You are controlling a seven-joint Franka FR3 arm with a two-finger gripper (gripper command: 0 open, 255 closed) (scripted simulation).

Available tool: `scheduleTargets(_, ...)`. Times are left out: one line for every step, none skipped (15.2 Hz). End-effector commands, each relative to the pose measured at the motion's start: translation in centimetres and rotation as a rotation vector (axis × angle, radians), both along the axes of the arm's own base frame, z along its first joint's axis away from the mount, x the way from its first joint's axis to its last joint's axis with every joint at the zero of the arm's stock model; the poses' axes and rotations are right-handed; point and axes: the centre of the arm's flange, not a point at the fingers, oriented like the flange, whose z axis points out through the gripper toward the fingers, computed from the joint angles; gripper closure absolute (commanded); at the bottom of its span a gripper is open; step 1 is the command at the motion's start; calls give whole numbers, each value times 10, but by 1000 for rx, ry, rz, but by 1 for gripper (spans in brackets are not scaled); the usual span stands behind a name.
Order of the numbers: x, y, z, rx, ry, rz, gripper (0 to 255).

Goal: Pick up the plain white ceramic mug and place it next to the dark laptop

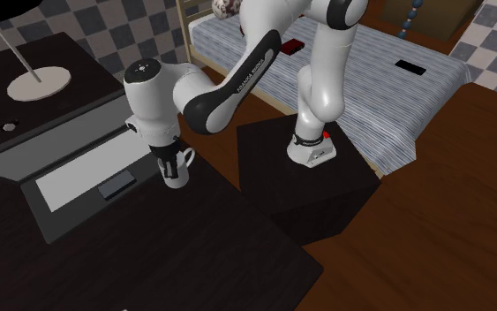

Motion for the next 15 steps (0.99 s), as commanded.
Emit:
scheduleTargets(0, 0, -11, 0, -1, 0, 255)
scheduleTargets(0, 0, -16, 0, -1, 0, 255)
scheduleTargets(0, 0, -21, 0, -1, 0, 255)
scheduleTargets(0, 0, -27, 0, -1, 0, 255)
scheduleTargets(0, 0, -32, 0, -1, 0, 255)
scheduleTargets(0, 0, -37, 0, -1, 0, 255)
scheduleTargets(0, 0, -42, 0, -1, 0, 255)
scheduleTargets(0, 0, -48, 0, -1, 0, 255)
scheduleTargets(0, 0, -53, 0, -1, 0, 255)
scheduleTargets(0, 0, -58, 0, -1, 0, 255)
scheduleTargets(0, 0, -58, 0, -1, 0, 255)
scheduleTargets(0, 0, -58, 0, -1, 0, 255)
scheduleTargets(0, 0, -58, 0, -1, 0, 255)
scheduleTargets(0, 0, -58, 0, -1, 0, 255)
scheduleTargets(0, 0, -58, 0, -1, 0, 255)
